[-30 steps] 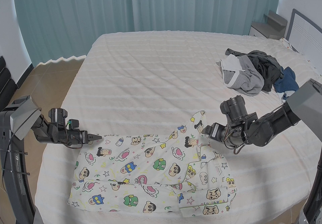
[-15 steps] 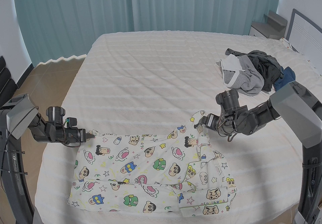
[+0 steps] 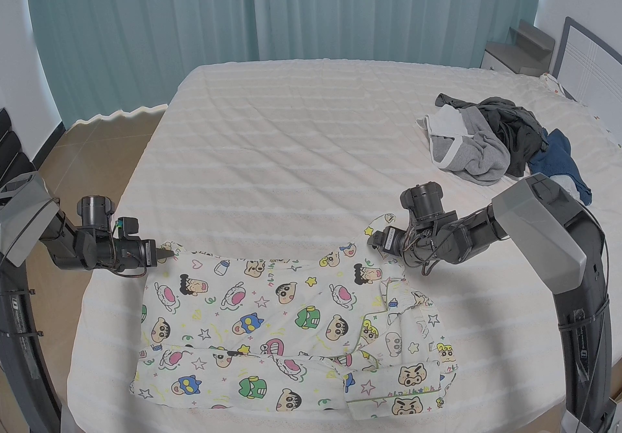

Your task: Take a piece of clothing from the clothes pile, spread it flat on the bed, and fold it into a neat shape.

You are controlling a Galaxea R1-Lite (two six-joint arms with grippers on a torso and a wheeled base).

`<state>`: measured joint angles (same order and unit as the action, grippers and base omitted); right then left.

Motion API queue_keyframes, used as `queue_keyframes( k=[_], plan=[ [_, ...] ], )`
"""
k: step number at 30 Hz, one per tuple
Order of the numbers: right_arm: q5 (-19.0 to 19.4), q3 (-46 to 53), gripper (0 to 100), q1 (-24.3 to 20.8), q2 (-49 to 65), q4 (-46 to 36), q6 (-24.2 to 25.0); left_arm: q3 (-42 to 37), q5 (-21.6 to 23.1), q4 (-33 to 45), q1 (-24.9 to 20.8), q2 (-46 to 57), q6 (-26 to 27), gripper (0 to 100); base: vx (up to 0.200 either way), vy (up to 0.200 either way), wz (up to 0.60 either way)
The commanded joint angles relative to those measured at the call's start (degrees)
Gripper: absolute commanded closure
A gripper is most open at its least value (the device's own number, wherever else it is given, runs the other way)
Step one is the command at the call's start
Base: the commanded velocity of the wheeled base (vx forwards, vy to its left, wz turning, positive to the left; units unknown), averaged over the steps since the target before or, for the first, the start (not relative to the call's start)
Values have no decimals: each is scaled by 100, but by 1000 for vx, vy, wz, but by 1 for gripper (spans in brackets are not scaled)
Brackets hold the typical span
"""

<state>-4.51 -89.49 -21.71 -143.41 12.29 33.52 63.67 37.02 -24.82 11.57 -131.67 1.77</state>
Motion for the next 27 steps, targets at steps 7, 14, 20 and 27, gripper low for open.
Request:
queue_keyframes(
  k=[7, 14, 20, 27],
  plan=[
    [47, -350, 100, -9, -337, 72, -65, -4, -20, -5, 3, 107, 8, 100, 0, 0, 0],
    [47, -482, 100, 18, -346, 300, -57, -13, -46, -5, 12, 115, 8, 100, 0, 0, 0],
    [-6, -490, 100, 62, -302, 749, -65, -4, -195, -225, 21, 168, -1, 100, 0, 0, 0],
    [-32, -446, 100, 62, -284, 1241, -153, -83, -450, -664, 47, 133, 8, 100, 0, 0, 0]
  ],
)
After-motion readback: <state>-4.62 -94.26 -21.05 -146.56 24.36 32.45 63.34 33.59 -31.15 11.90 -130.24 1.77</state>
